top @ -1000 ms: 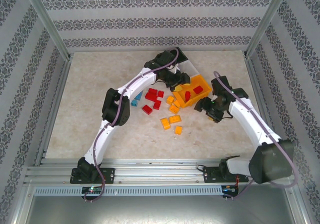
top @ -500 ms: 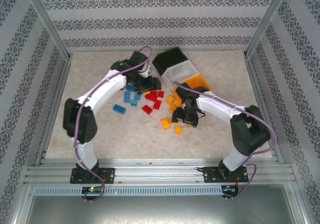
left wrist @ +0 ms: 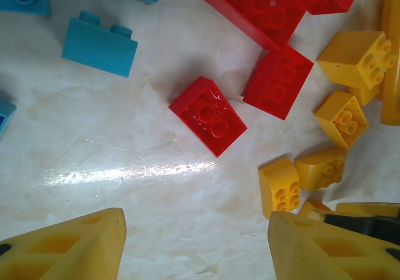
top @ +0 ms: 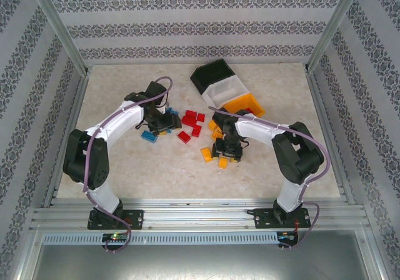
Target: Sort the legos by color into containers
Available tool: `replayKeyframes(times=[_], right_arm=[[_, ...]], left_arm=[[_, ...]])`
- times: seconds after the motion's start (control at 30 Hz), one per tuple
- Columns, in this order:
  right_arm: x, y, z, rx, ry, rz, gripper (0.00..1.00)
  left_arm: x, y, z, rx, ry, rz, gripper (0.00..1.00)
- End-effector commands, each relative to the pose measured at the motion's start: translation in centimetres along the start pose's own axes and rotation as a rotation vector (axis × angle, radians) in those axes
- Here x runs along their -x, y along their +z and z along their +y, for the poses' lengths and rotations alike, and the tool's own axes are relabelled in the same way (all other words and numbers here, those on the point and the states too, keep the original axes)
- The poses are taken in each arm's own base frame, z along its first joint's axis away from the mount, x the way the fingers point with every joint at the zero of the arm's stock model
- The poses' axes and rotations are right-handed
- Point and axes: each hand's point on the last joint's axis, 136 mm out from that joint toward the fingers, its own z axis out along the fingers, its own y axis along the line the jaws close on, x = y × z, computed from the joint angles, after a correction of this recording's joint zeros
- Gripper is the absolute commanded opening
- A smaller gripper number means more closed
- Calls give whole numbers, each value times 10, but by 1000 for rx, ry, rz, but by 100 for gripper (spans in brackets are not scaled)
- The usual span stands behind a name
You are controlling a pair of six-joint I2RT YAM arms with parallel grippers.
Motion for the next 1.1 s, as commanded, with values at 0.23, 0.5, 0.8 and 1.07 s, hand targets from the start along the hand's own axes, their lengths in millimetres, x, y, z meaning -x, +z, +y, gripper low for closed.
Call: replayKeyframes(times=[0.23, 0.5, 0.8, 1.07], right_arm=[[-1, 6, 2, -23, 7, 9, 42], [-3, -17, 4, -17, 0, -20, 33], [38, -108, 23, 142, 34, -183, 33], [158, -181, 32, 207, 76, -358, 33]], left_arm=[[6, -9, -5, -21, 35, -27, 63], [7, -5, -2, -25, 30, -15, 63], [7, -7, 5, -22, 19, -19, 63], [-7, -9, 18, -5, 3, 1, 64]])
